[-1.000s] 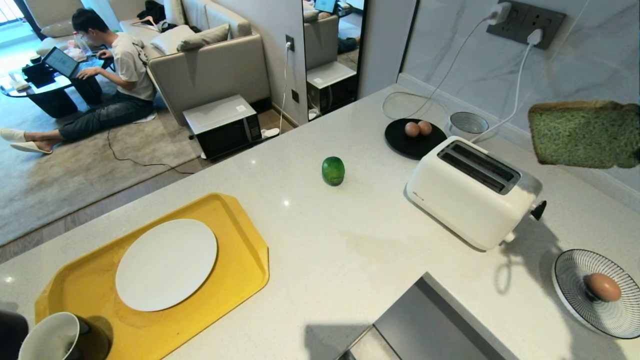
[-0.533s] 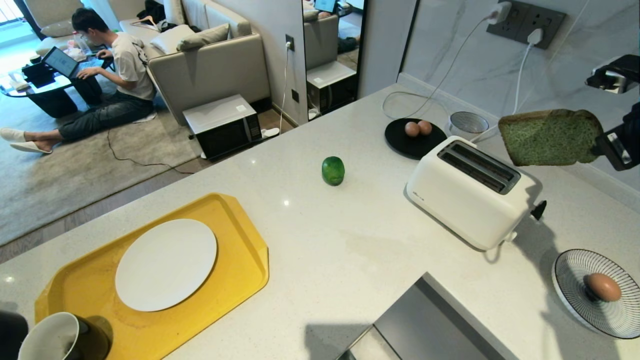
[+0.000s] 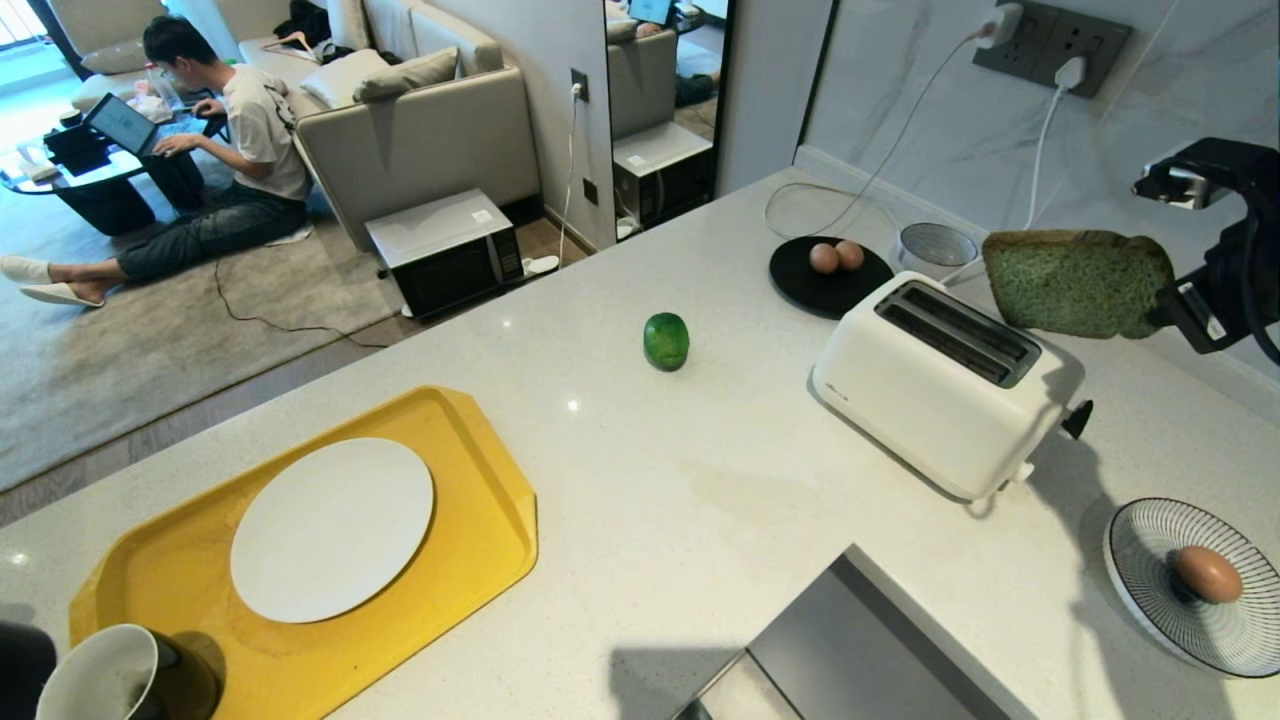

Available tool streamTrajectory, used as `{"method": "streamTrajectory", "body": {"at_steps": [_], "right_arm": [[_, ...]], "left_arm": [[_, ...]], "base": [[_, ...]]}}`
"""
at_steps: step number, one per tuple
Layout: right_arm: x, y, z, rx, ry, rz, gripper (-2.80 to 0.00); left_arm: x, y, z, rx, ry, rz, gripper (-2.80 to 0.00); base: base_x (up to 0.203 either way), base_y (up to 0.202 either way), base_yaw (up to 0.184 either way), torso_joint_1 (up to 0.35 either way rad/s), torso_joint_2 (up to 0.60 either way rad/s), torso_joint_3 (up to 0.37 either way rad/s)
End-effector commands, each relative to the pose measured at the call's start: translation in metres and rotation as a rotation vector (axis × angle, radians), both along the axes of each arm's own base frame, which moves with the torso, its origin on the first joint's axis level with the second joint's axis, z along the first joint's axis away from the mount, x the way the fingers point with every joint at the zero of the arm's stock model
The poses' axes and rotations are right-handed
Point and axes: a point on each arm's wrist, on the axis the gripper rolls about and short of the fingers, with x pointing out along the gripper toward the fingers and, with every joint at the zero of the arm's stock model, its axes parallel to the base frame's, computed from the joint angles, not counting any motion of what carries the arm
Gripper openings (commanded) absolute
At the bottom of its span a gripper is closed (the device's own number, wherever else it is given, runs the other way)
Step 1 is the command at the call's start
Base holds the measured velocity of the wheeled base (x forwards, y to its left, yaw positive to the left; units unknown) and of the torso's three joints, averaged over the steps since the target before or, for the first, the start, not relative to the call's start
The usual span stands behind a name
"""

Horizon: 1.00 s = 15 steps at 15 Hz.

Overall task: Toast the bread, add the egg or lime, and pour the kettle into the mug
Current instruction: Put the bread slices in the toaster

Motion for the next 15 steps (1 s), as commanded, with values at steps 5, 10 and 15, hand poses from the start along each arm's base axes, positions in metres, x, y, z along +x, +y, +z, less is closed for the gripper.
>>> {"method": "streamTrajectory", "body": {"at_steps": [5,10,15], "right_arm": [[-0.017,0.004,0.000,0.005,0.012,0.025,-2.80],[-0.026,0.013,-0.003,0.005,0.027,0.055,-2.80],[-0.021,0.020,-0.007,0.000,0.044,0.079,-2.80]], "left_arm": [[0.000,0.000,0.000,0.000,0.000,0.001,-2.80],[0.000,0.000,0.000,0.000,0.000,0.001,-2.80],[0.000,0.000,0.000,0.000,0.000,0.001,-2.80]], "base": [[0.000,0.000,0.000,0.000,0.00,0.000],[0.000,0.000,0.000,0.000,0.00,0.000],[0.000,0.000,0.000,0.000,0.00,0.000]]}}
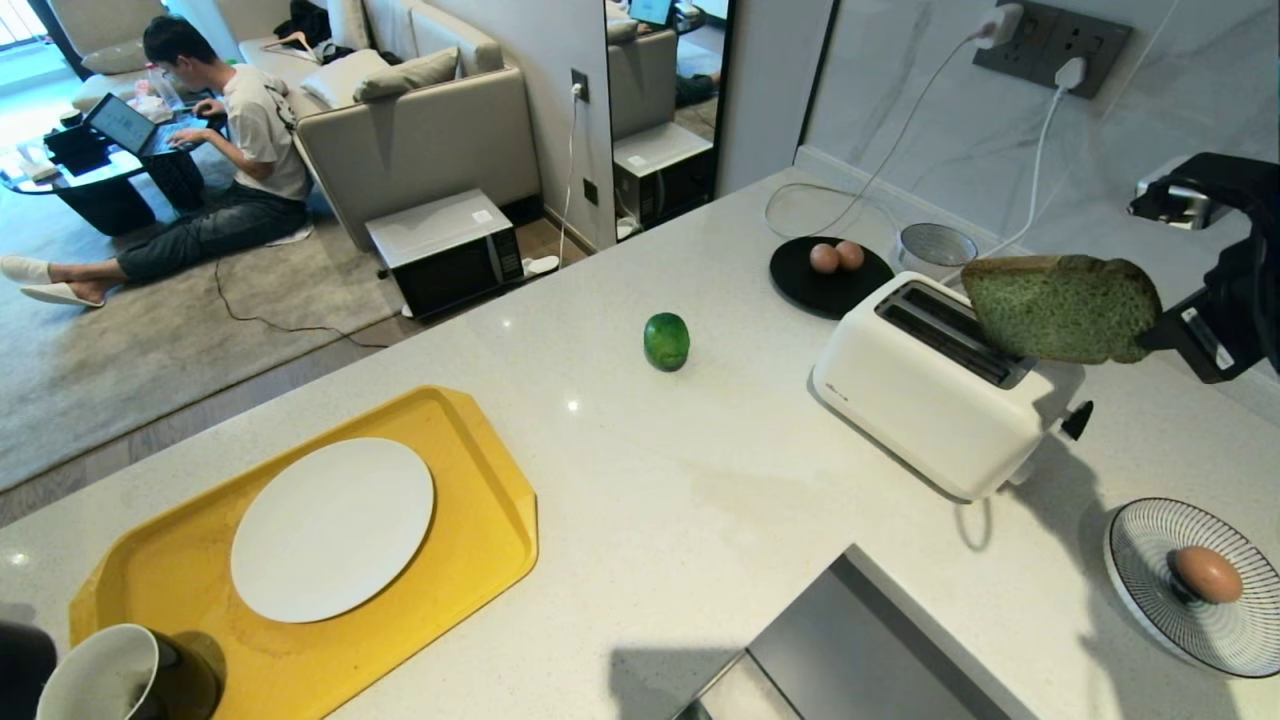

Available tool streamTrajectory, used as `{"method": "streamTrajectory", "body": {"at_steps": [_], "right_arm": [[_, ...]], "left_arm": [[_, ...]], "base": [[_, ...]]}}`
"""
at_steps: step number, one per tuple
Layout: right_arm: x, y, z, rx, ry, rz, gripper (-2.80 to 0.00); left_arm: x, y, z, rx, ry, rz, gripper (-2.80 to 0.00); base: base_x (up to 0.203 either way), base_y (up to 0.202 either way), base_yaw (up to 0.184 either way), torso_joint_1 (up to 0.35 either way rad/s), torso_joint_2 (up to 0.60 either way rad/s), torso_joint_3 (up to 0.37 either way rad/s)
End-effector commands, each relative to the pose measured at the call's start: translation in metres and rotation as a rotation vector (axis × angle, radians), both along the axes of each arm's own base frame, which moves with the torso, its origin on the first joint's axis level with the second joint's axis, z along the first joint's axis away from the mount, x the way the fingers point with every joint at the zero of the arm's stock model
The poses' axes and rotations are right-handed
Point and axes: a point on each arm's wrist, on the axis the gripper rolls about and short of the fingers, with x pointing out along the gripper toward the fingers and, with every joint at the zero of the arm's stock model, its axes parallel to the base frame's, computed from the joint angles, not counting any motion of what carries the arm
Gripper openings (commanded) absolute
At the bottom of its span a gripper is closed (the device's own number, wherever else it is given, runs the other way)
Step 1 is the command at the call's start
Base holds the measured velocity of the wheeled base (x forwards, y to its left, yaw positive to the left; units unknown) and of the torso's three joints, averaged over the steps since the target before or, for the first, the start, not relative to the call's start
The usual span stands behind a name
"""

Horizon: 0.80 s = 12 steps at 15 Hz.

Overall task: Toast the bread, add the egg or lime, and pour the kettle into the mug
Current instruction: Put the bread slices in the toaster

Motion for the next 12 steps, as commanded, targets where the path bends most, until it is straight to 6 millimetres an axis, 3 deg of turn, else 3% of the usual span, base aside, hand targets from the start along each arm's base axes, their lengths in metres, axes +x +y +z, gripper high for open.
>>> {"method": "streamTrajectory", "body": {"at_steps": [1,12], "right_arm": [[0.005,0.000,-0.004,-0.005,0.016,0.001,-2.80],[0.027,-0.012,-0.012,-0.011,0.042,-0.034,-2.80]], "left_arm": [[0.000,0.000,0.000,0.000,0.000,0.001,-2.80],[0.000,0.000,0.000,0.000,0.000,0.001,-2.80]], "base": [[0.000,0.000,0.000,0.000,0.00,0.000],[0.000,0.000,0.000,0.000,0.00,0.000]]}}
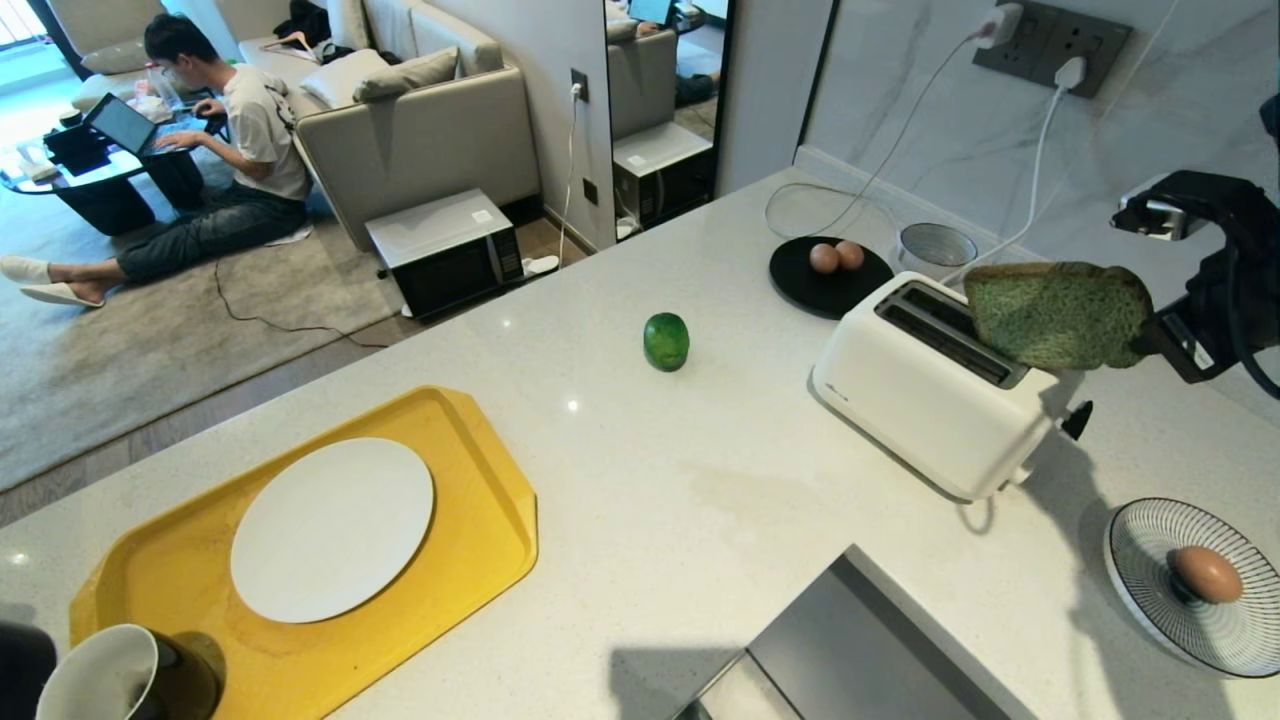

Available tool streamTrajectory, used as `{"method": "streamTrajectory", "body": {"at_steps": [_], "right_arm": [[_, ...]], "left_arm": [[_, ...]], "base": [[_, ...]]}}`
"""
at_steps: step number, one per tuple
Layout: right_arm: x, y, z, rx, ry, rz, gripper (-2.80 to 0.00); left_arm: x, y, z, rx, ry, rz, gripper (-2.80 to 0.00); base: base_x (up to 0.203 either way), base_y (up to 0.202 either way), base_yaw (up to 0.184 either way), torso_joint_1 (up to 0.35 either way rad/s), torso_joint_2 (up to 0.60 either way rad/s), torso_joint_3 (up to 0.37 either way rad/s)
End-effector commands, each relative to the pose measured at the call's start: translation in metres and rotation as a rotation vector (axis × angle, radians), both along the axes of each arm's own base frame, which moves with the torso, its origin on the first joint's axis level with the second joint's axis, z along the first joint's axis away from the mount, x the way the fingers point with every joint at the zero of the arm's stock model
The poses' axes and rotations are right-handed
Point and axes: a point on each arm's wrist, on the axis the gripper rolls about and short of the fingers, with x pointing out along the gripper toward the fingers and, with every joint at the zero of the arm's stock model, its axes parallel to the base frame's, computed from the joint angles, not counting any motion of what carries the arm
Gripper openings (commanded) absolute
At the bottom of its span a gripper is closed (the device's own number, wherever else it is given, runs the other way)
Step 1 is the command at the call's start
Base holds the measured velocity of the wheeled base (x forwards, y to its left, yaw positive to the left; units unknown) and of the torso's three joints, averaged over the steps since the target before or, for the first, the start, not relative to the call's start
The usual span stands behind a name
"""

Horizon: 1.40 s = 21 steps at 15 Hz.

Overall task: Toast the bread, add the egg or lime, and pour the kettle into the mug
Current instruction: Put the bread slices in the toaster

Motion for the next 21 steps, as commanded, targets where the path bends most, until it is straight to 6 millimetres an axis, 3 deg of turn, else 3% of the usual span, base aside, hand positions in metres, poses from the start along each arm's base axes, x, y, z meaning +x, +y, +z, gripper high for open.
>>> {"method": "streamTrajectory", "body": {"at_steps": [1,10,11,21], "right_arm": [[0.0084,-0.0003,-0.0018,-0.002,0.006,0.002,-2.80],[0.0165,-0.0009,-0.0032,-0.015,0.009,0.011,-2.80],[0.0165,-0.0009,-0.0030,-0.015,0.008,0.011,0.00],[0.0093,-0.0008,0.0008,-0.001,-0.005,-0.003,0.00]], "left_arm": [[0.0001,0.0000,-0.0004,0.000,0.000,0.000,-2.80],[0.0001,0.0000,-0.0004,0.000,0.000,0.001,-2.80],[0.0001,0.0000,-0.0004,0.000,0.000,0.000,-2.80],[0.0001,0.0000,-0.0004,0.000,0.000,0.001,-2.80]], "base": [[0.000,0.000,0.000,0.000,0.00,0.000],[0.000,0.000,0.000,0.000,0.00,0.000],[0.000,0.000,0.000,0.000,0.00,0.000],[0.000,0.000,0.000,0.000,0.00,0.000]]}}
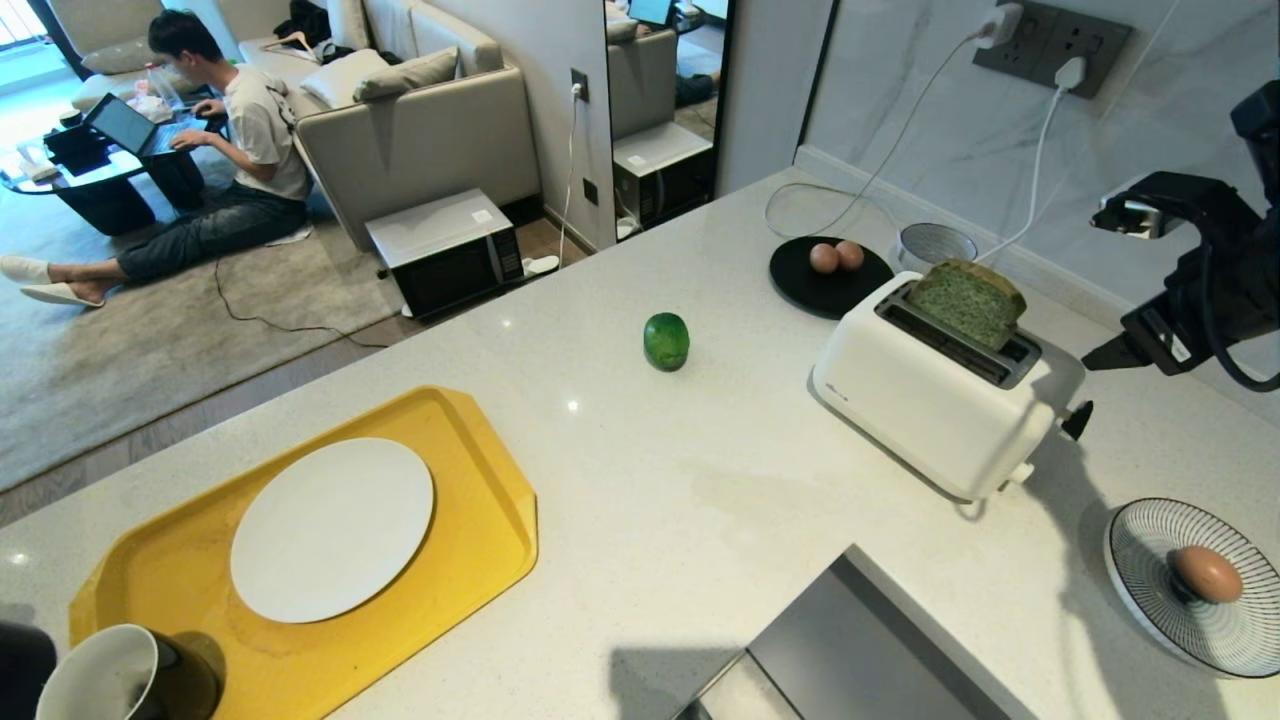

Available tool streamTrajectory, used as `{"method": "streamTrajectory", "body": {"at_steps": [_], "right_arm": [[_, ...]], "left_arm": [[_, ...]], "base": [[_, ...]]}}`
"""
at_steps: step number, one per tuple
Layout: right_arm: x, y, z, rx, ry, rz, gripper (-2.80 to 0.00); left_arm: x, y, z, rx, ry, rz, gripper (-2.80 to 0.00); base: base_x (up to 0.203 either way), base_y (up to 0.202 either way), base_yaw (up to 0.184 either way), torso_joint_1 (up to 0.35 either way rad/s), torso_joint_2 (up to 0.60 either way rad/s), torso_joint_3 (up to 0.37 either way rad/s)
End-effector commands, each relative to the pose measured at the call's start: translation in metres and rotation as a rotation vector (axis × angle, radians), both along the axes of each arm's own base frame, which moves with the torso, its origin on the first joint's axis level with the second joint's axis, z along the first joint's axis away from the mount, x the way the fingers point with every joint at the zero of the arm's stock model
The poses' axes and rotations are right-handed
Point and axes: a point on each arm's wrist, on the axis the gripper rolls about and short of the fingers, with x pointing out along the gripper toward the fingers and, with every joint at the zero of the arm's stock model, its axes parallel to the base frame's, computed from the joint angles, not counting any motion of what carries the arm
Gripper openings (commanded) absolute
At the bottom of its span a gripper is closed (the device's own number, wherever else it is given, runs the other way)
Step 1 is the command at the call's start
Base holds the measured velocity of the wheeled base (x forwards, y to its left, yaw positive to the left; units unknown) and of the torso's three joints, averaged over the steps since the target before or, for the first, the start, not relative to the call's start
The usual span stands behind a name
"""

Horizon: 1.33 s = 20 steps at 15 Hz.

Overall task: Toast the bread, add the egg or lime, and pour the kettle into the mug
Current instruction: Put the bread slices in the toaster, then use a bread toaster

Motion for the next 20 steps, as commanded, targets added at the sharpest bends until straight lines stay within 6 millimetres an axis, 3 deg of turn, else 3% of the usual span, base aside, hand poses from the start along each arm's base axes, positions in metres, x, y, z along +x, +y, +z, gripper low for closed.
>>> {"method": "streamTrajectory", "body": {"at_steps": [1,2,6,9,13,20], "right_arm": [[-0.008,0.000,0.004,0.014,-0.010,-0.014,0.00],[-0.013,0.001,0.004,0.020,-0.010,-0.019,-2.80],[-0.032,0.000,-0.009,0.064,0.043,-0.025,-2.80],[-0.032,0.001,-0.025,0.201,0.017,-0.106,-2.80],[-0.027,-0.001,-0.056,0.178,-0.074,-0.148,-2.80],[-0.028,-0.003,-0.063,0.140,-0.069,-0.204,-2.80]], "left_arm": [[0.000,0.000,0.000,0.000,0.000,0.001,-2.80],[0.000,0.000,0.000,0.000,0.000,-0.001,-2.80],[0.000,0.000,0.000,0.000,0.000,0.000,-2.80],[0.000,0.000,0.000,0.000,0.000,0.001,-2.80],[0.000,0.000,0.000,0.000,0.000,0.000,-2.80],[0.000,0.000,0.000,0.000,0.000,0.000,-2.80]], "base": [[0.000,0.000,0.000,0.000,0.00,0.000],[0.000,0.000,0.000,0.000,0.00,0.000],[0.000,0.000,0.000,0.000,0.00,0.000],[0.000,0.000,0.000,0.000,0.00,0.000],[0.000,0.000,0.000,0.000,0.00,0.000],[0.000,0.000,0.000,0.000,0.00,0.000]]}}
